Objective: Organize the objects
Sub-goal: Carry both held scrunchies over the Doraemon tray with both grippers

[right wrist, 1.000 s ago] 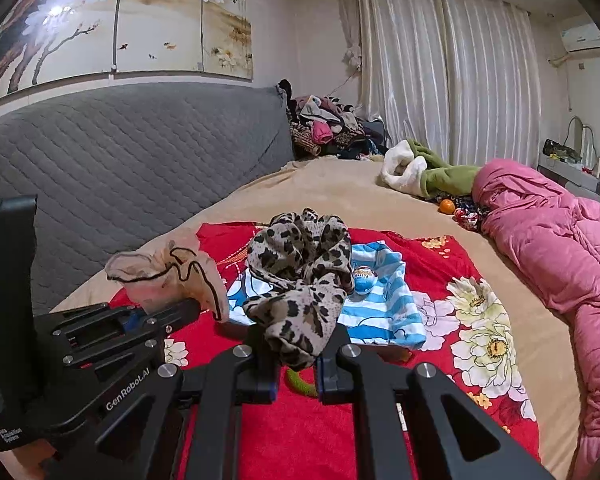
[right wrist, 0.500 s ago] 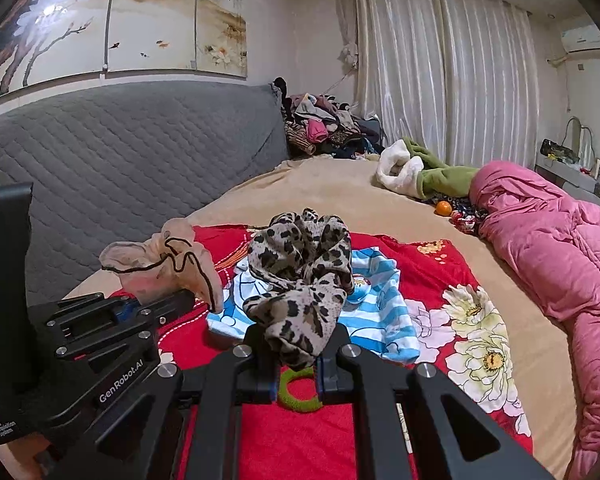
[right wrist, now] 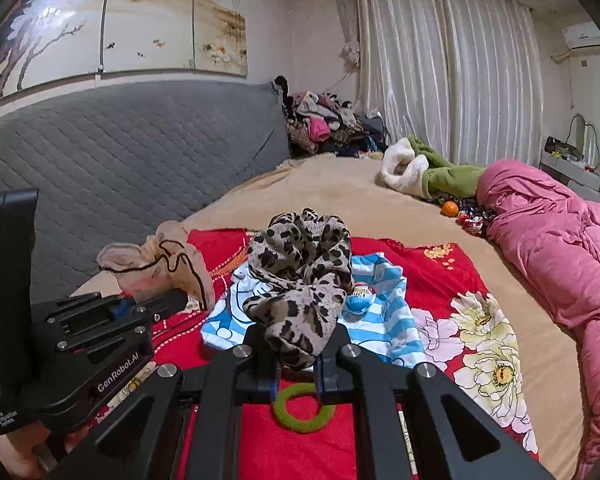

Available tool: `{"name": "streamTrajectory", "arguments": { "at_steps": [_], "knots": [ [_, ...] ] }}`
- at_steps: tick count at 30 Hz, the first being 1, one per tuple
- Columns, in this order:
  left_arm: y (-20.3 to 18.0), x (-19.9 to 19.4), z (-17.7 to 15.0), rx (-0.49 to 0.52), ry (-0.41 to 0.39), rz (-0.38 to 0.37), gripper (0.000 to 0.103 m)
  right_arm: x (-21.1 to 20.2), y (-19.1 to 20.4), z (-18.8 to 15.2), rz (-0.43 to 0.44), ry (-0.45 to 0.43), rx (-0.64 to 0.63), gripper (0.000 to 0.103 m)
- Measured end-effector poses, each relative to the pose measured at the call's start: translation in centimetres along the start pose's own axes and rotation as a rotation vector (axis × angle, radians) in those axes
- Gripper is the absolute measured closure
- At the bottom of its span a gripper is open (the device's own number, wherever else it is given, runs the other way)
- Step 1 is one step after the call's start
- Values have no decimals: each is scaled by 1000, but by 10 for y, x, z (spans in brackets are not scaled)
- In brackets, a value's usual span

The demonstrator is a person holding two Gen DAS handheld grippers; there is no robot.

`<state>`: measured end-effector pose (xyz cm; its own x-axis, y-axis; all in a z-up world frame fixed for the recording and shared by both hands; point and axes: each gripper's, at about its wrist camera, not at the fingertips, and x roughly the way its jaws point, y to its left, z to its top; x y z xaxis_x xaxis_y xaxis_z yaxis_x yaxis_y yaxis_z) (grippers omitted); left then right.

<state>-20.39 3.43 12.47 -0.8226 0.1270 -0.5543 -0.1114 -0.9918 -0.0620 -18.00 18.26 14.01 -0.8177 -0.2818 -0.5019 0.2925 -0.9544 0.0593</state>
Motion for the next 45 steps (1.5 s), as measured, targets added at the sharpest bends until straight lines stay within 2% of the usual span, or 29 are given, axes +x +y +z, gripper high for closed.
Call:
{"name": "streamTrajectory", "arguments": {
  "at_steps": [19,45],
  "knots": [
    [-10,68,13,19,44,-9,97,60,-20,3,-4,39,16,91],
    [-1,147,8,19,104,24,97,135,-41,-3,7,88,48,91]
  ]
}}
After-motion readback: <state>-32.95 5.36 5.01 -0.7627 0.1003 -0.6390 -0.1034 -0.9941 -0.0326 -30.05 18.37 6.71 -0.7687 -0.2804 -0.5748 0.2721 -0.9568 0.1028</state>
